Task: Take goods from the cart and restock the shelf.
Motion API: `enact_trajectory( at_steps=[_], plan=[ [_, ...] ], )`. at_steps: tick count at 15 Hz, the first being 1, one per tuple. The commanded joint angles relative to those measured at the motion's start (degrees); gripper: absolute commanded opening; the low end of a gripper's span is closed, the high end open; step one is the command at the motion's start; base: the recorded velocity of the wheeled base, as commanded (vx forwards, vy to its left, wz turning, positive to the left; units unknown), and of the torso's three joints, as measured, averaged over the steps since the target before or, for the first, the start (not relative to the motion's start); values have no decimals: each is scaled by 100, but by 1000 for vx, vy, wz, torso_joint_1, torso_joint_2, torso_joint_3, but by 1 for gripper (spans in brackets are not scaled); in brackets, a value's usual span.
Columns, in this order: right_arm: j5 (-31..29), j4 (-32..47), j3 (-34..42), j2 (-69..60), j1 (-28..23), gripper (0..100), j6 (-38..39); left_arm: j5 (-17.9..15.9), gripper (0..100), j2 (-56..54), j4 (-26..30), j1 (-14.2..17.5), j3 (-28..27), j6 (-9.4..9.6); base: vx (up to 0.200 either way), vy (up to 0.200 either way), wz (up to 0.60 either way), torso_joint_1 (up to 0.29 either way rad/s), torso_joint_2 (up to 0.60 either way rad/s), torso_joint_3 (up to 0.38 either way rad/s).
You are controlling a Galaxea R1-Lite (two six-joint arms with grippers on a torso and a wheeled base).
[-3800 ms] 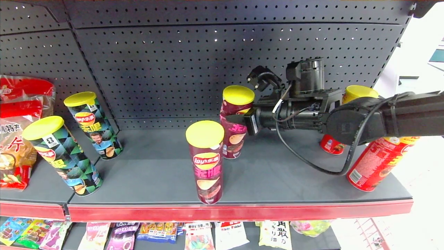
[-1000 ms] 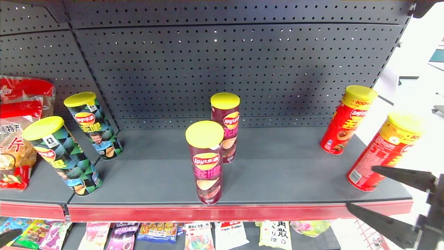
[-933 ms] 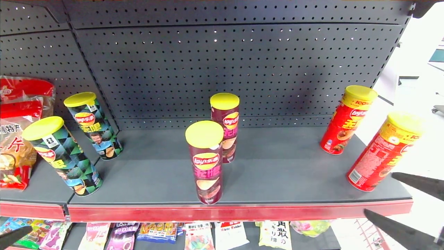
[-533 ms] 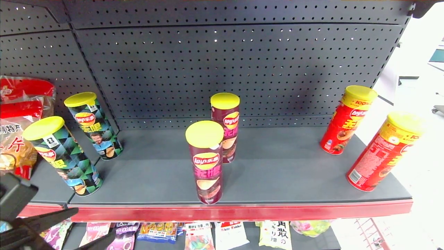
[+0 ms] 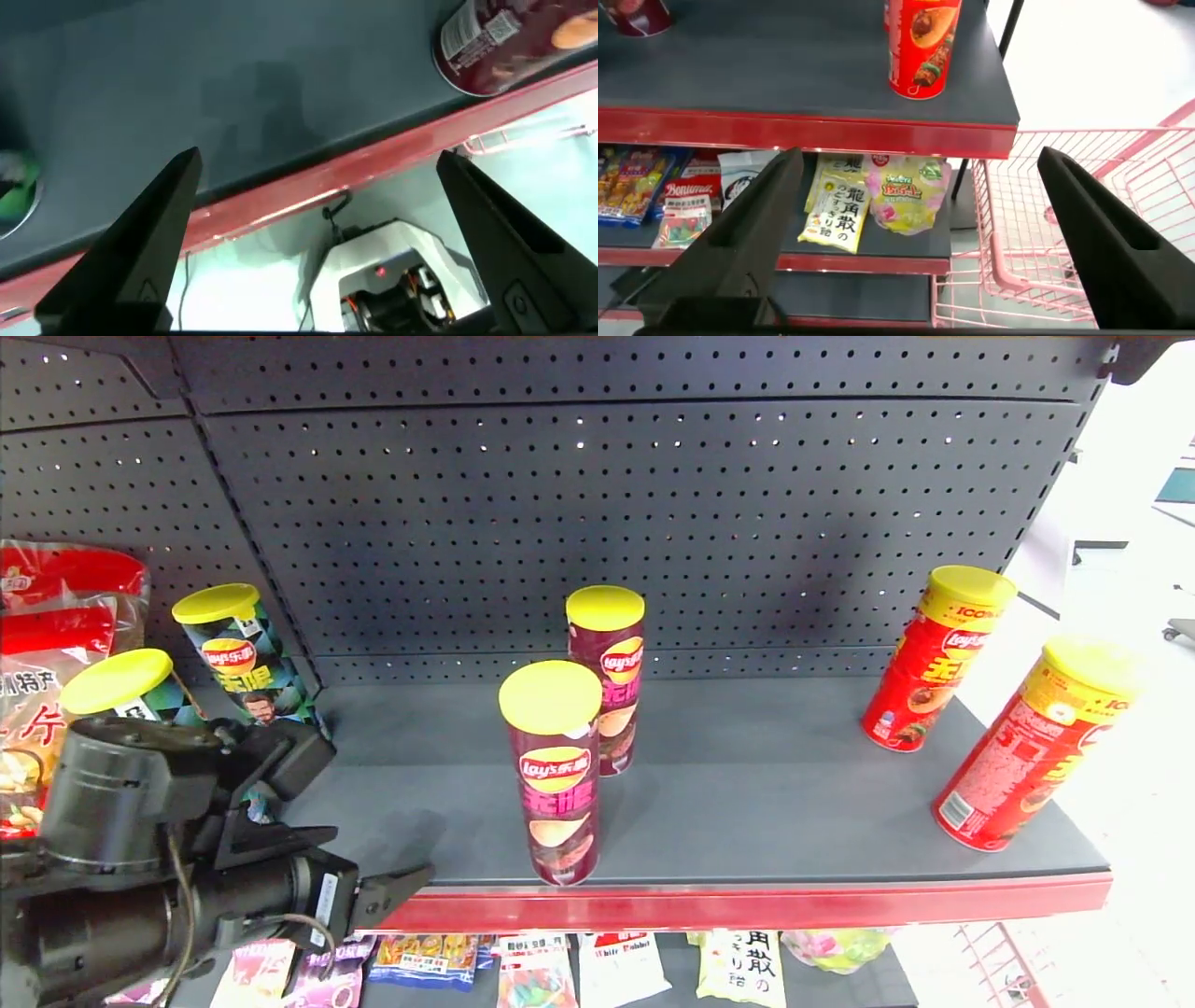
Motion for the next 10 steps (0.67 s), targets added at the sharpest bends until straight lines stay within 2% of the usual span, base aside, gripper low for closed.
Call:
enact_trajectory(
  at_steps=[1,10],
  plan=[
    [3,-3,42,-7,1,100,1,-18,100,745,-4,-100,-388,5,0,0,0,0,0,0],
    [21,-3,147,-7,1,100,1,-35,100,1765,-12,-258,-1223,5,0,0,0,0,0,0]
  ],
)
